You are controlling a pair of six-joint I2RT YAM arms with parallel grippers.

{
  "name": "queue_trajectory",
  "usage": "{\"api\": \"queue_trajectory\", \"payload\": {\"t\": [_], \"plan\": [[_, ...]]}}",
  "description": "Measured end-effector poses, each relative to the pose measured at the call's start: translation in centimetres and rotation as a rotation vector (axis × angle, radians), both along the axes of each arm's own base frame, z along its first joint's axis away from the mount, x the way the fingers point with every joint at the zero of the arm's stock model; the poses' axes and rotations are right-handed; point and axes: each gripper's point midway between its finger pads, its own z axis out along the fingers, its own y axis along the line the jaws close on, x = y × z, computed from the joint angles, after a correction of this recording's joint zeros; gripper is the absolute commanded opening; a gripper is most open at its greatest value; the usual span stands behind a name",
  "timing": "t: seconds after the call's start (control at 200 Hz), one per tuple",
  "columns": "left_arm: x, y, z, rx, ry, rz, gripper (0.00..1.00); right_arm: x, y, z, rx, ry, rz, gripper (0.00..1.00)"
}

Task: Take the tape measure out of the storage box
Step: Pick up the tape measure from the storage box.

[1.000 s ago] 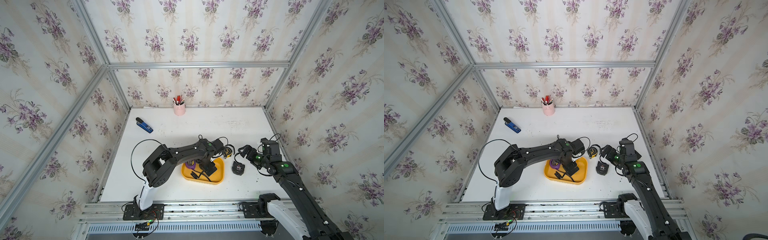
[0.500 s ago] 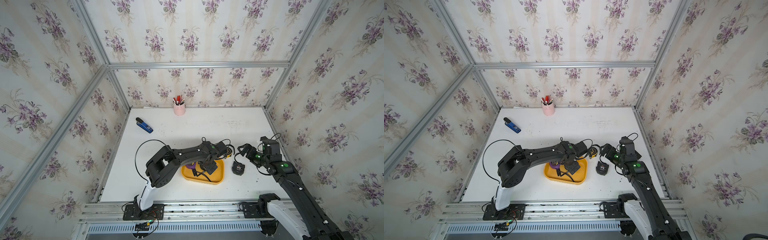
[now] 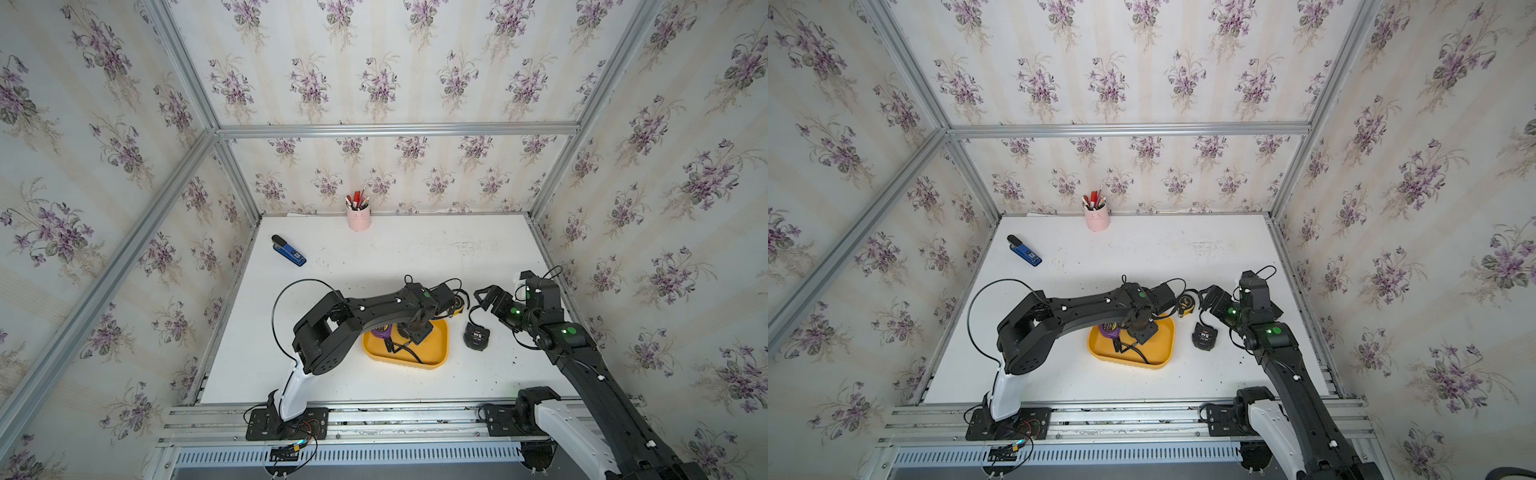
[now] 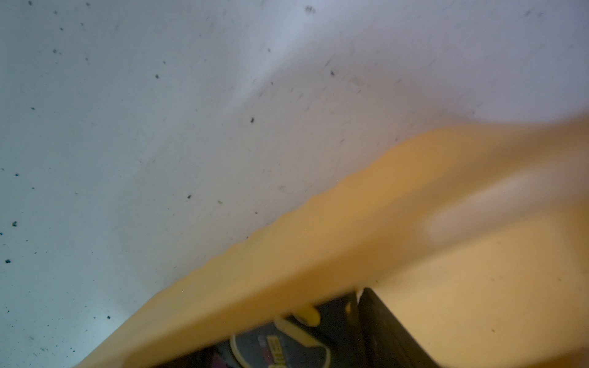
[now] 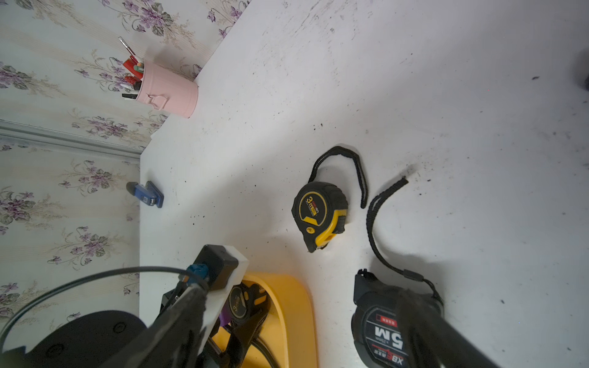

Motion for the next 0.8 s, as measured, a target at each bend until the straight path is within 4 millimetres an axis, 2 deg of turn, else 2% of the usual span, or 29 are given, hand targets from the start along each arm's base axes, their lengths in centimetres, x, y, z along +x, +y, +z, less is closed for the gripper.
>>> {"api": "queue_trajectory", "payload": {"t": [0.12, 0.205, 0.325, 0.485, 0.629, 0.799], "plan": [[-0.1, 0.2, 0.7, 0.005, 0.005, 0.001, 0.23, -0.1, 0.1, 0.3, 0.005, -0.011, 0.004, 0.95], [0.0, 0.0, 2.4, -0.01, -0.003, 0.009, 0.2, -0.2, 0.2, 0.7, 0.011, -0.028, 0.008, 0.95], [0.5, -1.0, 6.4, -0.073, -0.031, 0.034, 0.16, -0.4, 0.4, 1.6, 0.022, -0.067, 0.028, 0.95], [1.3, -2.4, 12.1, -0.169, -0.056, 0.091, 0.24, -0.8, 1.0, 3.2, 0.045, -0.146, 0.065, 0.95], [3.8, -4.0, 17.5, -0.322, -0.079, 0.196, 0.24, -1.4, 1.4, 4.4, 0.071, -0.215, 0.09, 0.95], [6.2, -4.8, 22.3, -0.529, -0.073, 0.319, 0.21, -1.8, 2.0, 6.4, 0.105, -0.319, 0.125, 0.94]]}}
